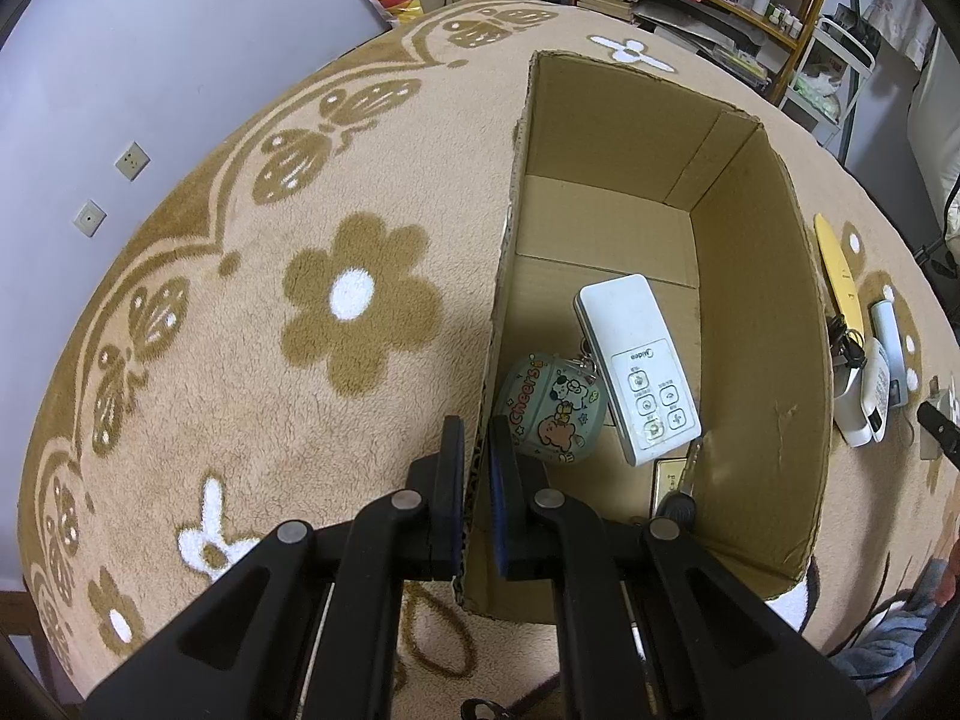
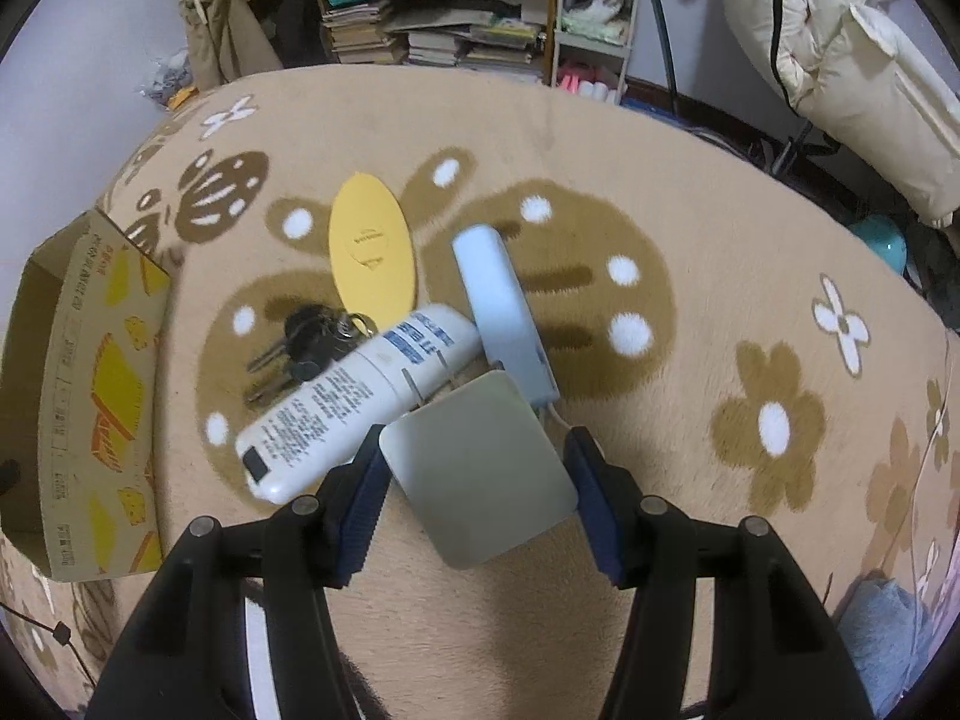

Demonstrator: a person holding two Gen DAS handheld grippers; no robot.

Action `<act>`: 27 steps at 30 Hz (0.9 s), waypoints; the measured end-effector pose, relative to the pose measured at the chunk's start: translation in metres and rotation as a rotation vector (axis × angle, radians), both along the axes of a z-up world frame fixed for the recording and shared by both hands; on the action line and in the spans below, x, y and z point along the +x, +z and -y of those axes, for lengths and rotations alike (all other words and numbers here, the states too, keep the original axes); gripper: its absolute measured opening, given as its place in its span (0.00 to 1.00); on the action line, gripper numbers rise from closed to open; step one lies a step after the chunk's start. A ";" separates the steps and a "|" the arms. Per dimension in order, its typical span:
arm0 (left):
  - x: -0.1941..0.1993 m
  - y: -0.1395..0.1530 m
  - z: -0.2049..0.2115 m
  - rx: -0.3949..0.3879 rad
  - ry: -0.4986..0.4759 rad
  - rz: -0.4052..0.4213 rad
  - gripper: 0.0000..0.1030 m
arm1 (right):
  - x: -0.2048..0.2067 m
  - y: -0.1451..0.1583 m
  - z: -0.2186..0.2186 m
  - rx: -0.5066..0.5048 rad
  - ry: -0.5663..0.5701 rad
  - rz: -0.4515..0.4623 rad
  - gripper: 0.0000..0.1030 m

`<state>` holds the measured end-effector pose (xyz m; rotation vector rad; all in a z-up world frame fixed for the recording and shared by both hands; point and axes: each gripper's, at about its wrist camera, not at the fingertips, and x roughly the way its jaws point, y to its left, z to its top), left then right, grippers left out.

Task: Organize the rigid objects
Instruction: 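Lift the charger plug with the right gripper and carry it into the box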

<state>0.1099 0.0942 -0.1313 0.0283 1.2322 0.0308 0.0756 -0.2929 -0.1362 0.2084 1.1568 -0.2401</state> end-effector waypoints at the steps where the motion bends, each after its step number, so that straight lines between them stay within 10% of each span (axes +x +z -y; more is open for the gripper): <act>1: 0.000 0.000 0.000 0.000 0.000 0.000 0.07 | 0.000 0.003 -0.002 -0.001 0.005 0.004 0.61; 27: 0.000 0.001 0.000 -0.012 0.002 0.001 0.07 | 0.038 0.053 -0.078 0.034 0.175 0.116 0.61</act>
